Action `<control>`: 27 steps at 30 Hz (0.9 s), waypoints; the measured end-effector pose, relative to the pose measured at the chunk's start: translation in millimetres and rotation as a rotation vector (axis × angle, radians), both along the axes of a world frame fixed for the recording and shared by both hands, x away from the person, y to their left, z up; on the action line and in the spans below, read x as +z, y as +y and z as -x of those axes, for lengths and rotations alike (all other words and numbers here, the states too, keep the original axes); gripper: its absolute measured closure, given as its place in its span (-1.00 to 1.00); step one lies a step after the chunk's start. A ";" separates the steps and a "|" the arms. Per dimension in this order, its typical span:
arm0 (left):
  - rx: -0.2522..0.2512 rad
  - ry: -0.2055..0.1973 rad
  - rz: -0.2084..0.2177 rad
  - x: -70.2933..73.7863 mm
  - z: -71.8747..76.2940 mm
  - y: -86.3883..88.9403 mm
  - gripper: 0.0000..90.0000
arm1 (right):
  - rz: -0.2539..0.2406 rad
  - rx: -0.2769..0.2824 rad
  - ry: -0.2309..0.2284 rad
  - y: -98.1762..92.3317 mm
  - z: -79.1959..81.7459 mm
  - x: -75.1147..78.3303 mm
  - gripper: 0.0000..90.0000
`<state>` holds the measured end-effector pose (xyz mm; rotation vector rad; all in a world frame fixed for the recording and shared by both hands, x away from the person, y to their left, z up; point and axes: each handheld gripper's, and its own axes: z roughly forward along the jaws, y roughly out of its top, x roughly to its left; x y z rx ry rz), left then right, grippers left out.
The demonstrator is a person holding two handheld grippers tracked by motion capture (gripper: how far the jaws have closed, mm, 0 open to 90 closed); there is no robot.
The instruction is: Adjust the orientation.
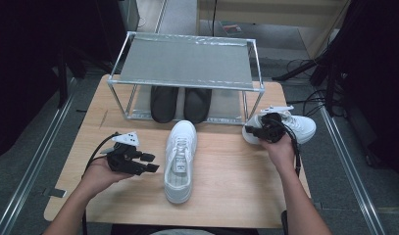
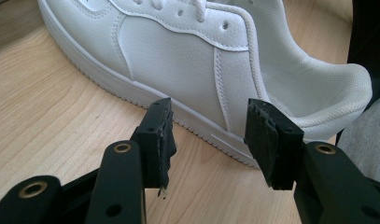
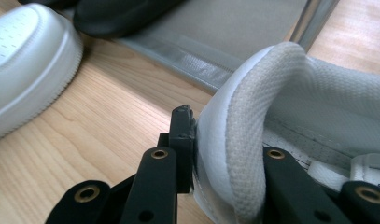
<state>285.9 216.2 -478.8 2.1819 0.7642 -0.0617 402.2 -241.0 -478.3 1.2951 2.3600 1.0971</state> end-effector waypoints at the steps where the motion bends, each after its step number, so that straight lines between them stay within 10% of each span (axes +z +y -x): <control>1: 0.007 -0.007 -0.001 0.7 0.3 0.4 0.16 | -0.006 -0.002 -0.004 -1.0 2.0 2.3 0.71; 6: 0.021 -0.025 0.013 3.5 -0.6 2.1 0.18 | 0.036 -0.016 -0.064 0.2 14.7 15.5 0.68; 27: 0.006 -0.038 0.026 5.3 -10.1 -2.4 0.17 | 0.107 0.129 -0.070 48.3 80.5 37.5 0.65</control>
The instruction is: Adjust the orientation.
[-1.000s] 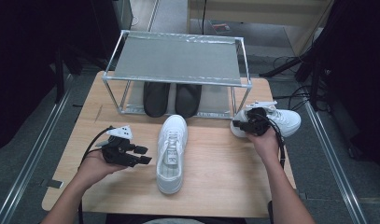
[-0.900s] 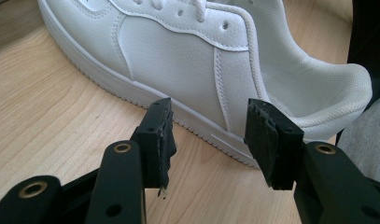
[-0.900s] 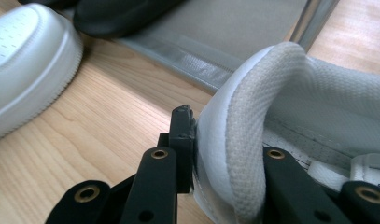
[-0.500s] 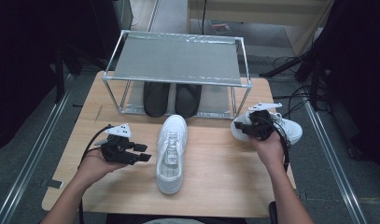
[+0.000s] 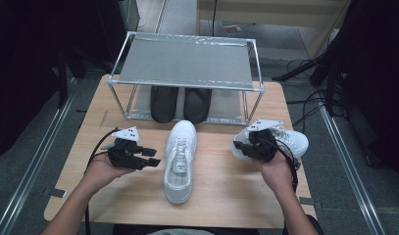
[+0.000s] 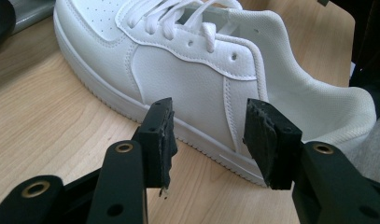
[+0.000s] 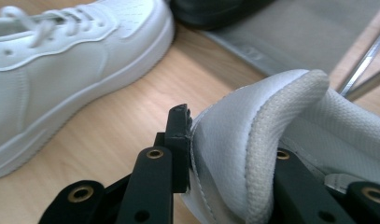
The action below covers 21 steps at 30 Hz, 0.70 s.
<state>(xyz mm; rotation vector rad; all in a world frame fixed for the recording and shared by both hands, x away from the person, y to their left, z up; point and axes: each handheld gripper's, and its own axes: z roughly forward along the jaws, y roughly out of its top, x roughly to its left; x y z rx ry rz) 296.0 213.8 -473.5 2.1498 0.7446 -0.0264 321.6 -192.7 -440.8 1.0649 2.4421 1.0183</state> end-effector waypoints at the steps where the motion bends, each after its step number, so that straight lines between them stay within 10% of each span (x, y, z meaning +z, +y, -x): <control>1: -0.002 0.005 0.003 0.0 -0.6 -0.7 0.17 | -0.009 0.003 0.006 2.1 2.6 -0.2 0.64; 21: -0.027 0.007 0.001 0.2 -15.1 -10.4 0.17 | 0.032 0.187 0.069 58.9 45.4 -12.1 0.64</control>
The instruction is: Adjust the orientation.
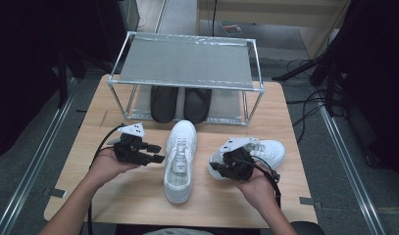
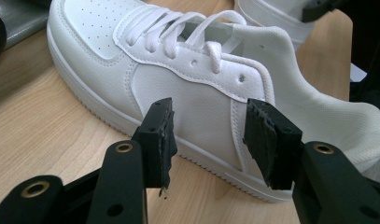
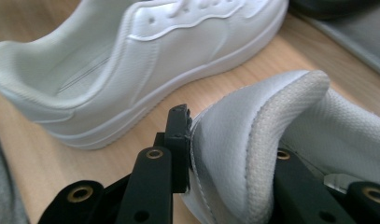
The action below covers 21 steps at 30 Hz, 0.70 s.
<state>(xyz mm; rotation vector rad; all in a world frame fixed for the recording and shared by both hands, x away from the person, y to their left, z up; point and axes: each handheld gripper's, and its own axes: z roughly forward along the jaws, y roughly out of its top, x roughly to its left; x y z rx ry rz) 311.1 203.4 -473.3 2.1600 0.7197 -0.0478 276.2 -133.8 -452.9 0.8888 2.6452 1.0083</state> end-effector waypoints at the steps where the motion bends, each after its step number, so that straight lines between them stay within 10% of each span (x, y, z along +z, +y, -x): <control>1: -0.001 0.001 0.000 0.1 -0.5 -0.4 0.17 | 0.001 0.007 0.003 3.0 2.7 -0.7 0.64; 21: -0.001 0.010 0.000 -0.1 -9.4 -4.9 0.09 | -0.006 0.141 0.136 34.0 18.9 -32.4 0.71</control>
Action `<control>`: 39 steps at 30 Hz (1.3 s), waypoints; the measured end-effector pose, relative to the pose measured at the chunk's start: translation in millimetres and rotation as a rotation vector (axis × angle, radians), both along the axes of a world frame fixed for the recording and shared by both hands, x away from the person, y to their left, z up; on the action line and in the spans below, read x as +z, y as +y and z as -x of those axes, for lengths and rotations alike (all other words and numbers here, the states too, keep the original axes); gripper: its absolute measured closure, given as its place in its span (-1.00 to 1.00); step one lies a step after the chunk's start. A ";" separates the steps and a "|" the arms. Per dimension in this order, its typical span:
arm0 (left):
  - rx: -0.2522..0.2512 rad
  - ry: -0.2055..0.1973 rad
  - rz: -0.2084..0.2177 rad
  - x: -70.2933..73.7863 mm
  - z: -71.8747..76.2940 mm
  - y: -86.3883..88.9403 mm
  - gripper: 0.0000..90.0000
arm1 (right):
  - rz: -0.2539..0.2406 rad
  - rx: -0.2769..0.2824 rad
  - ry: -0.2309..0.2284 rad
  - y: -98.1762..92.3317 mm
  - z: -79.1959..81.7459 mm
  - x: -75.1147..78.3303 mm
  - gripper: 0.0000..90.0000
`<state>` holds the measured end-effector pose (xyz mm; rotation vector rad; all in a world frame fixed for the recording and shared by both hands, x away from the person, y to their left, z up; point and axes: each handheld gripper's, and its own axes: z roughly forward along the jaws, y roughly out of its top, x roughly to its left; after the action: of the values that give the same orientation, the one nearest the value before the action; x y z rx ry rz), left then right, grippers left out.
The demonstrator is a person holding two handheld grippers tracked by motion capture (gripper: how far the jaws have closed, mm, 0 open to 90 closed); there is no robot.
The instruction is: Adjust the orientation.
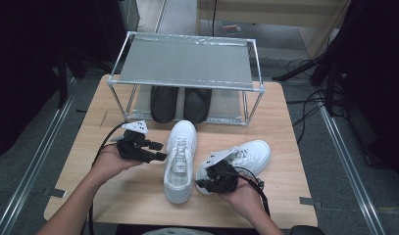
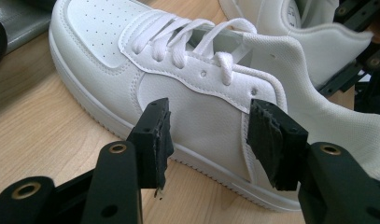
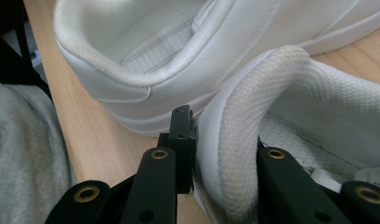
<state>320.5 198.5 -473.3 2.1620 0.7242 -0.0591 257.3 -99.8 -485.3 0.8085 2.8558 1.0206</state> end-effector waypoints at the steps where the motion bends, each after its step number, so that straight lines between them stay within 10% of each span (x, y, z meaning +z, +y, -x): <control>1: -0.003 0.000 0.000 0.2 -0.1 0.4 0.09 | 0.001 0.004 -0.005 1.0 -0.3 -1.6 0.70; 14: 0.009 0.001 -0.003 -0.5 -1.1 1.6 0.06 | -0.127 -0.004 0.015 -22.2 -5.5 14.1 0.42; 22: 0.015 -0.003 -0.006 -0.6 -1.2 1.8 0.04 | -0.220 -0.014 -0.009 -50.1 -7.1 37.9 0.64; 39: 0.035 -0.013 0.001 0.4 -8.5 1.4 -0.02 | -0.163 -0.344 -0.097 -134.0 -26.0 40.6 1.00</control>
<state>329.0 199.9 -472.9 2.1463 0.7547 -0.0266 283.3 -233.8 -444.7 1.1742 2.4588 1.2100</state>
